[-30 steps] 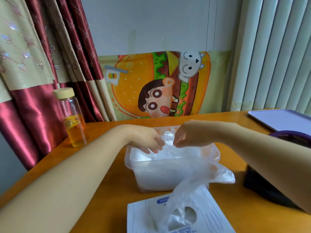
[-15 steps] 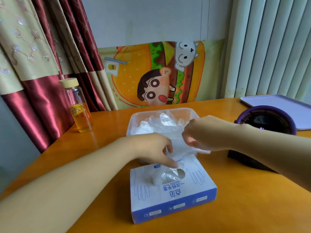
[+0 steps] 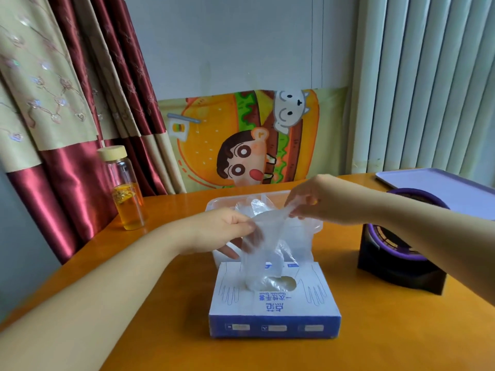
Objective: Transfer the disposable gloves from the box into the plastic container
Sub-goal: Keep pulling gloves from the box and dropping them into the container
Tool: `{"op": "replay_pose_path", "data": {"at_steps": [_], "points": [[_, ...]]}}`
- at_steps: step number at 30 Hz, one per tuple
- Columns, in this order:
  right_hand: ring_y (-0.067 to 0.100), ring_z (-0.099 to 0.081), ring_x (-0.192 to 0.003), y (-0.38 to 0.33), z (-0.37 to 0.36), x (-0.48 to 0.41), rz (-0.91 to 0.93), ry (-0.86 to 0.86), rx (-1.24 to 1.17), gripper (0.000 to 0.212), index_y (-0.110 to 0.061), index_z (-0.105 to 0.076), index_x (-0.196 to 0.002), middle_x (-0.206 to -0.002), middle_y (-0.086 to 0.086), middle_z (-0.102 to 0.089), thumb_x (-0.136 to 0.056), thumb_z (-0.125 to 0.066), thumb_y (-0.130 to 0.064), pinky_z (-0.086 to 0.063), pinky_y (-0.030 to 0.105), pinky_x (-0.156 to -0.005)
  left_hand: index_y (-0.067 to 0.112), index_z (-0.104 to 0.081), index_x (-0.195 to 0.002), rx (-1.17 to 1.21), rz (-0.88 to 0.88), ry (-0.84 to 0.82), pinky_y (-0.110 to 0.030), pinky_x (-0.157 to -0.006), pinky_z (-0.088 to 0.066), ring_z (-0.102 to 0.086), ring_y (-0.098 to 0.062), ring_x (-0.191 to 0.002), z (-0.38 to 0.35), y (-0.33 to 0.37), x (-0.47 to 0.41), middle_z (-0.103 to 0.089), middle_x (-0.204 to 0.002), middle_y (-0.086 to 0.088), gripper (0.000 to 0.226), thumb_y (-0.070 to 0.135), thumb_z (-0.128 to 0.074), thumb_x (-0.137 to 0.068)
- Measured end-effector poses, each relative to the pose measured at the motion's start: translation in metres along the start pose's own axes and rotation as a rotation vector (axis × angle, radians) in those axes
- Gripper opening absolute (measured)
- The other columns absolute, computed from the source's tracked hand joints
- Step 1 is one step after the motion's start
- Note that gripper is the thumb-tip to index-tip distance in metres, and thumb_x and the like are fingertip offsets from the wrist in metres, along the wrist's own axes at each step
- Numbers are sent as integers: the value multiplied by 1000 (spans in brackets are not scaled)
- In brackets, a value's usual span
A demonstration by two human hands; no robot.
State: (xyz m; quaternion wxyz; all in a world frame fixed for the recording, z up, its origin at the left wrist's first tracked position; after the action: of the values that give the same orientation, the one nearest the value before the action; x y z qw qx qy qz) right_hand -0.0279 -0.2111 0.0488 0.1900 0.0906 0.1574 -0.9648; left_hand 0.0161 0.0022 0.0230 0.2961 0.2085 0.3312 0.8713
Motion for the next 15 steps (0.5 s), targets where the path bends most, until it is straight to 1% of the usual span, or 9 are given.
{"op": "replay_pose_path", "data": {"at_steps": [3, 4, 6, 7, 8, 10, 12, 14, 15], "points": [[14, -69, -77, -5, 10, -2, -3, 94, -97, 23, -11, -71, -91, -83, -3, -72, -89, -61, -31, -54, 28, -70, 14, -69, -109, 151, -26, 30, -37, -90, -55, -68, -12, -100, 4, -4, 2, -72, -107, -1, 32, 23, -39, -103], [15, -69, -76, -7, 12, -2, -1, 120, -131, 24, -12, -72, -88, -80, -4, -72, -88, -61, -33, -54, 31, -71, 13, -69, -110, 205, -34, 43, -38, -91, -55, -68, -14, -100, 6, -5, 2, -72, -107, -2, 32, 23, -40, -103], [8, -69, -72, -13, 16, -4, 16, 147, -212, 20, -17, -71, -81, -74, -8, -71, -88, -61, -33, -54, 24, -69, 15, -68, -112, 295, -38, 45, -39, -91, -54, -67, -14, -102, 9, -7, 2, -71, -109, 0, 30, 28, -44, -100], [4, -68, -69, -16, 16, -5, 28, 148, -245, 19, -18, -70, -79, -71, -10, -70, -88, -61, -32, -54, 19, -69, 19, -66, -113, 321, -10, 8, -41, -92, -54, -66, -14, -105, 9, -10, 2, -70, -113, 1, 31, 36, -48, -96], [2, -67, -67, -19, 16, -6, 38, 151, -271, 20, -18, -69, -78, -69, -10, -69, -88, -61, -32, -54, 16, -68, 23, -62, -117, 318, 44, -63, -43, -94, -52, -63, -15, -110, 7, -13, 2, -66, -119, 4, 38, 47, -52, -89], [3, -66, -65, -22, 15, -9, 44, 175, -308, 24, -13, -70, -78, -69, -7, -69, -89, -60, -32, -53, 15, -67, 29, -47, -132, 213, 188, -233, -46, -98, -48, -56, -16, -120, -2, -23, 2, -53, -137, 6, 65, 65, -54, -78], [5, -66, -64, -25, 14, -12, 30, 213, -335, 27, -10, -70, -80, -72, -3, -70, -90, -59, -32, -53, 17, -65, 28, -33, -144, 72, 257, -343, -45, -101, -46, -51, -18, -126, -14, -29, 3, -43, -146, 4, 83, 69, -51, -74], [3, -64, -61, -27, 16, -15, 19, 276, -363, 26, -15, -66, -73, -70, -3, -67, -91, -57, -31, -52, 16, -61, 29, -25, -148, -9, 269, -374, -43, -103, -46, -49, -16, -128, -20, -30, 4, -40, -149, 3, 92, 68, -53, -69], [-1, -62, -58, -27, 17, -17, 8, 308, -366, 27, -18, -63, -70, -67, -5, -65, -92, -56, -31, -49, 12, -58, 30, -22, -149, -30, 276, -373, -42, -104, -45, -49, -15, -128, -20, -28, 4, -38, -150, 3, 95, 68, -54, -67]]}}
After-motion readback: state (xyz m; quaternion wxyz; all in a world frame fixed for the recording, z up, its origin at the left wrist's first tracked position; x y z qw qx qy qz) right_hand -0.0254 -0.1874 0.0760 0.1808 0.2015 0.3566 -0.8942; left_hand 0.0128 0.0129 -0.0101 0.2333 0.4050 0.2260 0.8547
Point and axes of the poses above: each hand's wrist, its own x-axis away from the middle knuckle, its own z-axis out of the back of the hand, y = z × x, the point moved 1 cm from there along -x, towards the middle knuckle
